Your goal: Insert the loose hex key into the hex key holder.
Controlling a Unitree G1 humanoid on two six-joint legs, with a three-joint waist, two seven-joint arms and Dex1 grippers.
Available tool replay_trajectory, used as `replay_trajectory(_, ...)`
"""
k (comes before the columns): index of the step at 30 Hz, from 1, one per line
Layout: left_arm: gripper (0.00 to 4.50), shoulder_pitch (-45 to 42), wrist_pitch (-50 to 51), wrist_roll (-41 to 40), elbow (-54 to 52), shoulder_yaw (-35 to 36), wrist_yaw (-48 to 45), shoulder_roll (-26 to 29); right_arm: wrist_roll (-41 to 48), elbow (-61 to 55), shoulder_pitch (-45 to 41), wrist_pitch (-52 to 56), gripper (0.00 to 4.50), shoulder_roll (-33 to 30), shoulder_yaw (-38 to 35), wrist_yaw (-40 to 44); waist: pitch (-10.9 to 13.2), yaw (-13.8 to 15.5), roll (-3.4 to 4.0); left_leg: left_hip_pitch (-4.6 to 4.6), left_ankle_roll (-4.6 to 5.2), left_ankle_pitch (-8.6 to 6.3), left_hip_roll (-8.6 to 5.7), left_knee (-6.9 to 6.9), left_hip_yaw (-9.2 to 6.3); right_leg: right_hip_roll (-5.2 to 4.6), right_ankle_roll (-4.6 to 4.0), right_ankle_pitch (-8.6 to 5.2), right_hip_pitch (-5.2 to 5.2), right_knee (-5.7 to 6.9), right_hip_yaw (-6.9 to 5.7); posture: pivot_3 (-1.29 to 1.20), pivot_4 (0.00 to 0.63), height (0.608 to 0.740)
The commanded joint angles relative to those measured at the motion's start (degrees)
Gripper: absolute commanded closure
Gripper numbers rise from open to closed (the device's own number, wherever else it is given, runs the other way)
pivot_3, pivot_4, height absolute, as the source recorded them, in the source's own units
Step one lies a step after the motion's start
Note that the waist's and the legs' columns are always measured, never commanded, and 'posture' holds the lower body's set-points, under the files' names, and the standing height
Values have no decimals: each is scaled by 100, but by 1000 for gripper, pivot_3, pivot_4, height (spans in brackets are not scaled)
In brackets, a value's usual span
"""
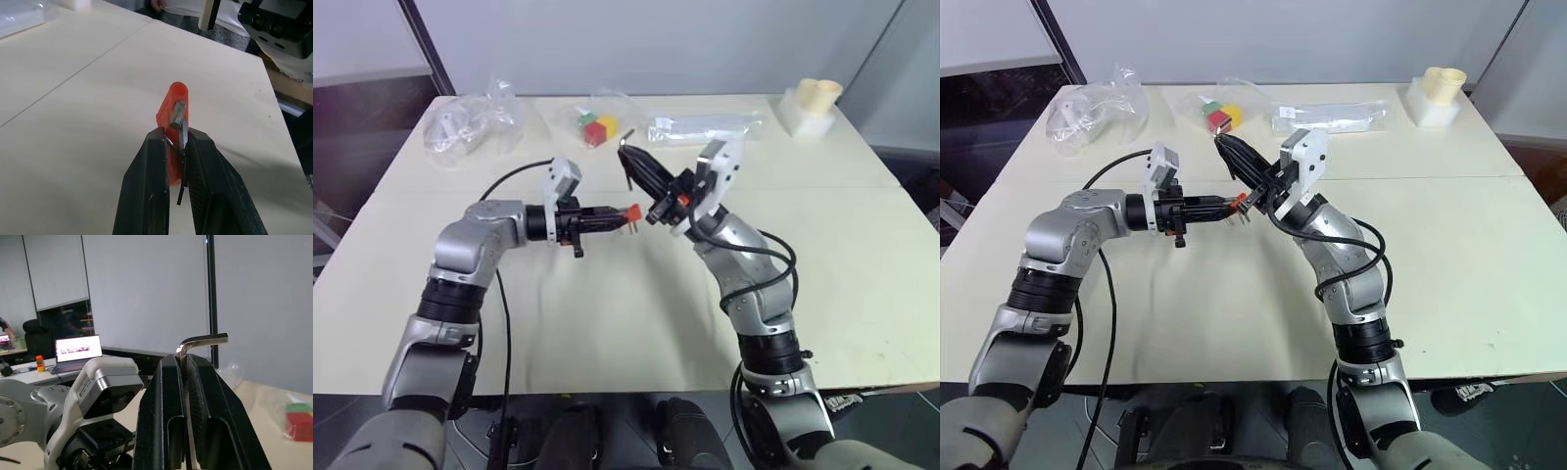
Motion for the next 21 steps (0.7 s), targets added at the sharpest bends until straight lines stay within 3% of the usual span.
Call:
replay_trajectory(1,4258,-209,61,-160,-194,218,53,-3,-72,-16,36,-292,4459,87,47,-26,0,0,0,0,0,0,0,0,0,0,0,0,0,0,0,0,150,740)
replay_trajectory(21,4258,-302,145,-217,-240,278,69,-6,-222,221,41,-689,4459,168,98,-72,0,-1,0,0,-1,0,0,0,0,2,0,0,0,0,0,0,150,740)
